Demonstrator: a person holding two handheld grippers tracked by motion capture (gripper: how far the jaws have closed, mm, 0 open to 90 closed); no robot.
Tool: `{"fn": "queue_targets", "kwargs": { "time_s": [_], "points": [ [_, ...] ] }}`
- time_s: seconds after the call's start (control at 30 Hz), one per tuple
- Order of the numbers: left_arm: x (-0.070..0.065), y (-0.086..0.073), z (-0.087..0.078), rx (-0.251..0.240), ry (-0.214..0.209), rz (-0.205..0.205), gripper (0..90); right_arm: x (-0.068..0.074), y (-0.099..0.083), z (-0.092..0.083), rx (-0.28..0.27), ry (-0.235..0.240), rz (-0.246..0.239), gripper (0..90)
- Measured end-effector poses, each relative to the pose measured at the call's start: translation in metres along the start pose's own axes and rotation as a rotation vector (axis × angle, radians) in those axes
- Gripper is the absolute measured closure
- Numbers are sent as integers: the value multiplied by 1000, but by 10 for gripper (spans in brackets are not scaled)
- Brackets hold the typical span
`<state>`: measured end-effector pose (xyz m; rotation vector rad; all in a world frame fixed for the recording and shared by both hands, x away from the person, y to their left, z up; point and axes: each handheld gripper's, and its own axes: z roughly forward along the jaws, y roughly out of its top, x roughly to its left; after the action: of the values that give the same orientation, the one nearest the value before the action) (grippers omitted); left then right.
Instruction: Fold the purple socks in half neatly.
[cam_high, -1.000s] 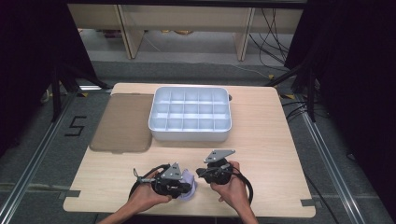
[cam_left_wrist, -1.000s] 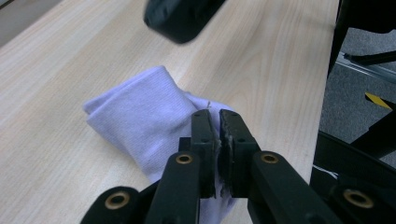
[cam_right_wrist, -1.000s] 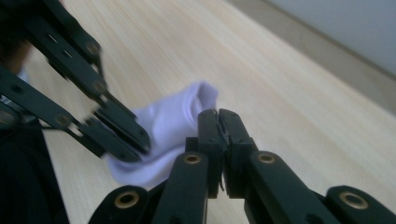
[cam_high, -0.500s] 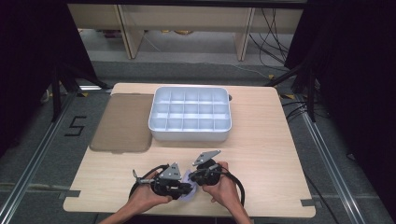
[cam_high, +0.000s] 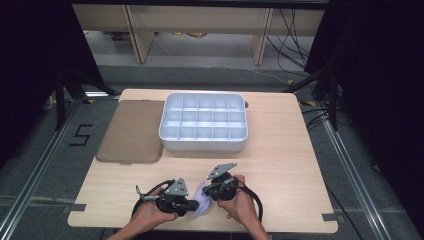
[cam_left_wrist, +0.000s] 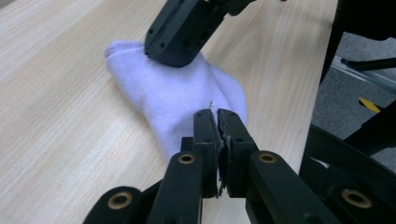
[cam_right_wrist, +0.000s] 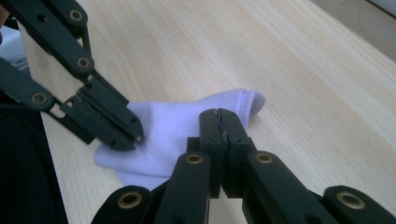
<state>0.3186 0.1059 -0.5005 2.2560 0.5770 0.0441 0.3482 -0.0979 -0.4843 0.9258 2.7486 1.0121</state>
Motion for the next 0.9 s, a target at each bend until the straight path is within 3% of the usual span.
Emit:
{"fn": "queue_targets", "kwargs": {
  "time_s": [0.07,0.13,0.17,0.2,0.23,0.3,0.37,0.4,0.53,0.57,0.6,0.63,0.7,0.73,0.87,0.9],
  "points": [
    [-1,-1,1,-15,-6,-38,860,0,-2,-1,-6,1,-4,897],
    [2,-1,0,-10,2,-15,860,0,-3,-2,-8,3,-9,897],
    [1,-1,1,-10,7,-34,860,-1,-4,-1,-21,-8,-26,896],
    [2,-1,1,-11,11,-23,860,-1,-4,-2,-21,-1,-27,894],
    [3,0,0,-4,10,-5,859,1,-6,-4,-24,-2,-13,876],
    [3,0,0,-4,11,-11,859,1,-6,-5,-19,7,1,868],
    [3,0,1,-2,9,-18,859,1,-5,-5,-24,-14,1,834],
    [4,0,0,-1,9,0,859,1,-5,-6,-35,-29,-9,790],
    [2,-1,2,-10,10,-21,859,-3,-2,-11,-83,-21,-6,737],
    [2,-1,2,-8,10,-21,859,-3,-2,-11,-93,-15,27,706],
    [2,-1,2,-9,10,-21,859,-5,-2,-11,-82,-10,30,666],
    [3,0,1,-3,13,5,859,-5,-1,-7,-61,-1,58,594],
    [3,0,1,-1,13,14,860,-4,-1,-6,-33,-12,70,554],
    [3,0,1,-1,14,6,859,-3,-1,1,3,-15,28,522],
    [2,-1,1,-3,19,14,857,-5,-3,8,11,3,55,505],
    [0,-1,1,-8,19,-7,856,-7,-3,9,18,11,69,502]
  ]
}}
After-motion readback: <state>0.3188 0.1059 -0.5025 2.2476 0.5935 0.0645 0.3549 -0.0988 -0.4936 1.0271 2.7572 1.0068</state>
